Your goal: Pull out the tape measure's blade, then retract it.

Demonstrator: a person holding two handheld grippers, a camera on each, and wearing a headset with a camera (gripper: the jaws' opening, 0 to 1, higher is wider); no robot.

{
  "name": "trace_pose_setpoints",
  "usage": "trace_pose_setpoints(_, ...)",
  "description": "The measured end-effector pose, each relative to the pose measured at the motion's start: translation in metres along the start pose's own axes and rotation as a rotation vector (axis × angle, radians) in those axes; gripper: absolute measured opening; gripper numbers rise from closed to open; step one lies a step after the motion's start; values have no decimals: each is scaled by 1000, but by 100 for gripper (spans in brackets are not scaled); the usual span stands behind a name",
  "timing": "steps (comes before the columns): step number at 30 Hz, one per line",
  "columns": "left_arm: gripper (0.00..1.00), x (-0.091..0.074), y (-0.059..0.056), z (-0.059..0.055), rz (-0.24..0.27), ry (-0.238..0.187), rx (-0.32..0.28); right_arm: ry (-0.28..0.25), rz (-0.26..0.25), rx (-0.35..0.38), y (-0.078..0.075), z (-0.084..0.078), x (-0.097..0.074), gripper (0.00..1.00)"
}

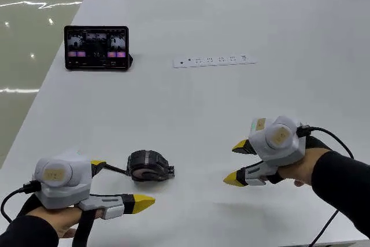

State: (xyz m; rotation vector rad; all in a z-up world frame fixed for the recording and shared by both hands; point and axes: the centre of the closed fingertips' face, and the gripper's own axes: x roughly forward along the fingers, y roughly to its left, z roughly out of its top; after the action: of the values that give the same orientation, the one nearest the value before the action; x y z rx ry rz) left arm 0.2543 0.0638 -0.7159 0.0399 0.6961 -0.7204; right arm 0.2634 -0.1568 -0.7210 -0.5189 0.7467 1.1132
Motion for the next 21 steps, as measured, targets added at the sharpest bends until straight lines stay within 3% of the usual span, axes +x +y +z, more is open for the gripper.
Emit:
trace_pose_setpoints(3,99,-10,1,3,9,-6,-7,-13,-10,15,-2,-5,-6,45)
trace_pose_setpoints(9,99,-27,20,-3,46,5,30,-40,-34,42,-6,-15,-19,52)
trace_pose_setpoints(14,99,-40,28,-11,44,32,37,-42,-63,79,-12,-36,-29,56)
trace_pose_setpoints(21,99,-49,35,-10,59,13,61,-60,-107,148,-19,-63,-48,64)
